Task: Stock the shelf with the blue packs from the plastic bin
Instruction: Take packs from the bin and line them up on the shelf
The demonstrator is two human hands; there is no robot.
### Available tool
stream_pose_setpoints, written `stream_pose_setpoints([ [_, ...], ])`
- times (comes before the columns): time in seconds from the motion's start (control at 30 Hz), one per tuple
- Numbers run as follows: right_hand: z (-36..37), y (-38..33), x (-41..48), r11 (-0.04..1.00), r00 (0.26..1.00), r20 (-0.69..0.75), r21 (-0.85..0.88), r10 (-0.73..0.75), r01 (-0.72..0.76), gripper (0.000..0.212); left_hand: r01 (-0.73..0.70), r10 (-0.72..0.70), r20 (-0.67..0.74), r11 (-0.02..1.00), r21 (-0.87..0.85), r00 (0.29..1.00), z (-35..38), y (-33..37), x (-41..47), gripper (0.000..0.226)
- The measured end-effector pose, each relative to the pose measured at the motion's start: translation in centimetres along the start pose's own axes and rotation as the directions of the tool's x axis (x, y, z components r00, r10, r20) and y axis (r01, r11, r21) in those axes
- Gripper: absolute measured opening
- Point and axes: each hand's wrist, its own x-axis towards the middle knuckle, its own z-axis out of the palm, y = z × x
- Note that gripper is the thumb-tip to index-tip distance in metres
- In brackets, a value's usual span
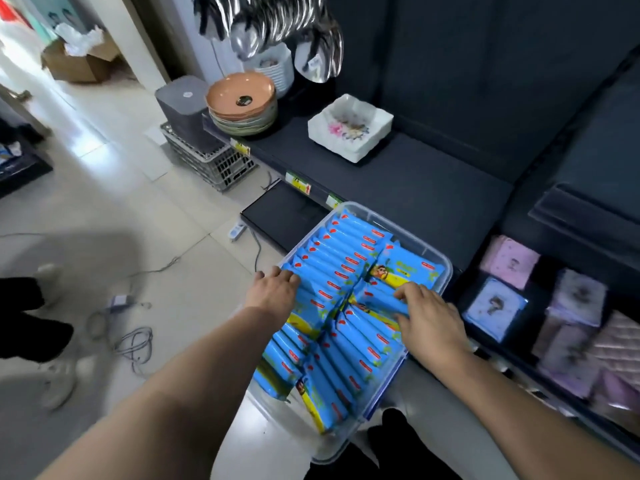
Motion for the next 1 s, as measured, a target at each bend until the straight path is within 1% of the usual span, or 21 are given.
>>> stream_pose_setpoints([
  [0.13, -1.0, -0.2, -0.9, 0.997, 0.997, -0.061, 0.056, 0.052, -0.048, 0.028, -0.039, 0.037, 0.016, 0.987, 0.153, 0.999, -0.3, -0.6, -0.4, 0.04],
  [0.2, -1.3, -0.4, -1.5, 0.994, 0.993, -0.089, 0.083, 0.079, -0.072, 0.027, -0.065, 0.059, 0.036, 0.981, 0.184, 0.998, -0.6, -0.8, -0.7, 0.038],
  [0.23, -1.5, -0.4, -1.7, 0.992, 0.991, -0.1, 0.093, 0.091, -0.082, 0.027, -0.076, 0.069, 0.045, 0.982, 0.172, 0.997, -0.8, -0.9, -0.8, 0.039],
  [0.3, -1.7, -0.5, -2.3, 0.985, 0.983, -0.128, 0.128, 0.129, -0.113, 0.027, -0.081, 0.077, 0.051, 0.994, 0.075, 0.996, -1.7, -1.1, -0.5, 0.042],
  [0.4, -2.2, -0.4, -3.2, 0.972, 0.967, -0.168, 0.169, 0.192, -0.164, 0.029, -0.088, 0.092, 0.012, 0.976, -0.201, 0.996, -3.8, -1.2, 0.2, 0.037],
  [0.5, -3.1, 0.1, -5.0, 0.961, 0.943, -0.221, 0.176, 0.25, -0.213, 0.03, -0.16, 0.132, -0.092, 0.863, -0.48, 0.987, -6.5, -0.1, 0.0, 0.03],
  [0.57, -3.9, 0.6, -6.2, 0.949, 0.92, -0.256, 0.19, 0.295, -0.251, 0.029, -0.233, 0.16, -0.177, 0.802, -0.55, 0.971, -8.2, 1.1, -0.3, 0.028],
  [0.67, -5.6, 2.2, -8.5, 0.925, 0.869, -0.332, 0.229, 0.368, -0.304, 0.028, -0.366, 0.228, -0.308, 0.762, -0.534, 0.924, -11.1, 3.5, -0.8, 0.025],
  [0.8, -8.1, 5.2, -11.5, 0.891, 0.795, -0.406, 0.258, 0.45, -0.373, 0.028, -0.505, 0.305, -0.424, 0.69, -0.519, 0.853, -15.1, 7.7, -1.4, 0.015],
  [0.9, -10.7, 8.1, -13.9, 0.866, 0.714, -0.492, 0.302, 0.499, -0.398, 0.028, -0.582, 0.349, -0.476, 0.604, -0.545, 0.807, -18.3, 11.6, -1.9, 0.013],
  [0.97, -12.7, 10.4, -15.9, 0.843, 0.643, -0.546, 0.342, 0.537, -0.415, 0.027, -0.632, 0.362, -0.526, 0.548, -0.548, 0.77, -21.0, 14.8, -2.4, 0.014],
  [1.0, -13.6, 11.7, -17.1, 0.832, 0.606, -0.572, 0.352, 0.553, -0.428, 0.026, -0.65, 0.361, -0.549, 0.535, -0.54, 0.754, -22.3, 16.6, -2.7, 0.015],
])
